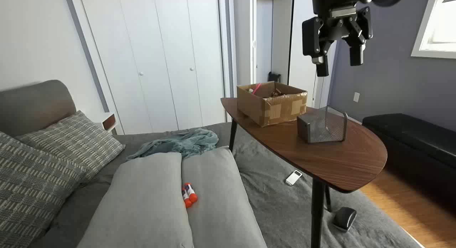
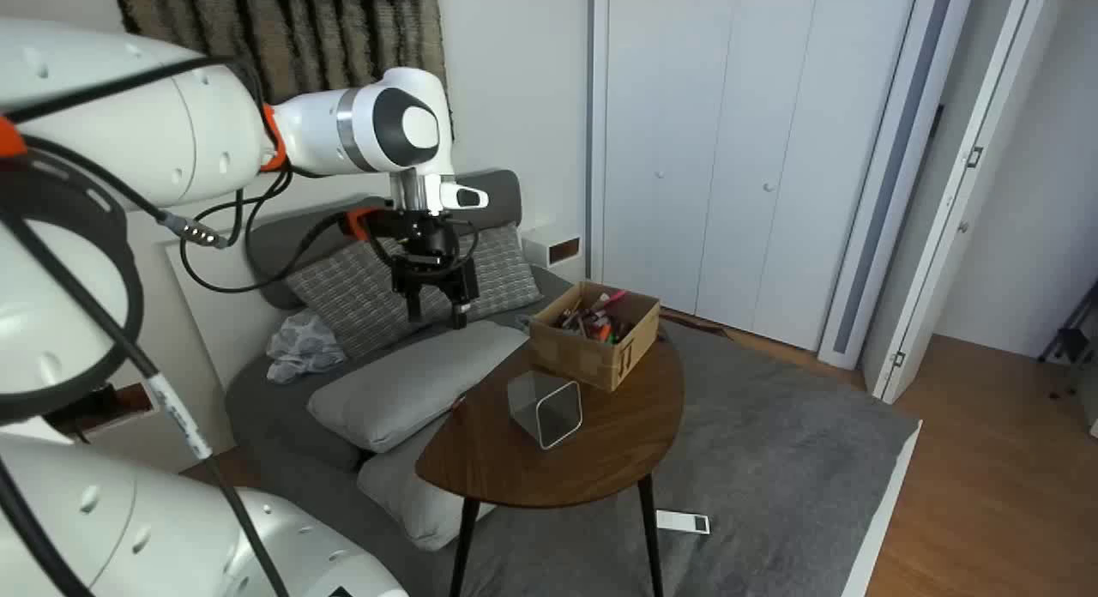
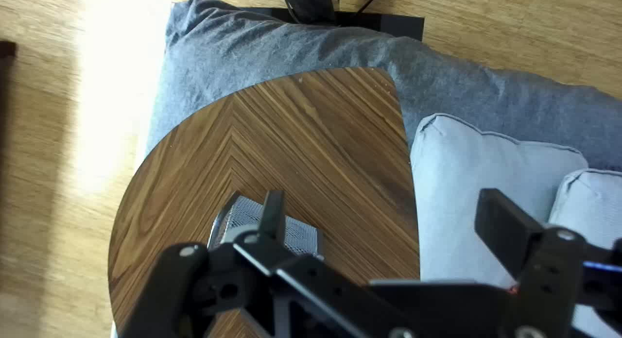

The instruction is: Place the basket upright

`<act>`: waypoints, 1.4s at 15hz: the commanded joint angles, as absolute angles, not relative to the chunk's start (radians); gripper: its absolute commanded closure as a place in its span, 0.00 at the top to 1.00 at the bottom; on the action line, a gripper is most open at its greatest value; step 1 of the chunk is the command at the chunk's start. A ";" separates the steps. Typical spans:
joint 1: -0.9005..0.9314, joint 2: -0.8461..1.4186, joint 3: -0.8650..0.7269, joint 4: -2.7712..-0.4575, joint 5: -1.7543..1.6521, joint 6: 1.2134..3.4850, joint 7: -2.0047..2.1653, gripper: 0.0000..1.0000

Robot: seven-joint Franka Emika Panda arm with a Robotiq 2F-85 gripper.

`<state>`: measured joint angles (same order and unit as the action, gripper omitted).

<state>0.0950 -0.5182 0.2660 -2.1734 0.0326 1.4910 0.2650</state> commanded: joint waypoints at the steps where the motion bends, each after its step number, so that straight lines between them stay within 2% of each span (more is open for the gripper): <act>1: 0.110 -0.515 0.255 -2.170 0.028 1.488 0.271 1.00; 6: 0.110 -0.515 0.255 -2.170 0.028 1.488 0.271 1.00; 9: 0.063 -0.436 0.226 -2.177 -0.004 1.545 0.296 1.00; 14: 0.020 -0.307 0.102 -2.180 0.038 1.661 0.206 1.00; 21: -0.029 -0.207 -0.054 -2.164 0.178 1.672 0.043 1.00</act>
<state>-0.0162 -0.2402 -0.0087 -2.1894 0.0747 1.6886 0.1101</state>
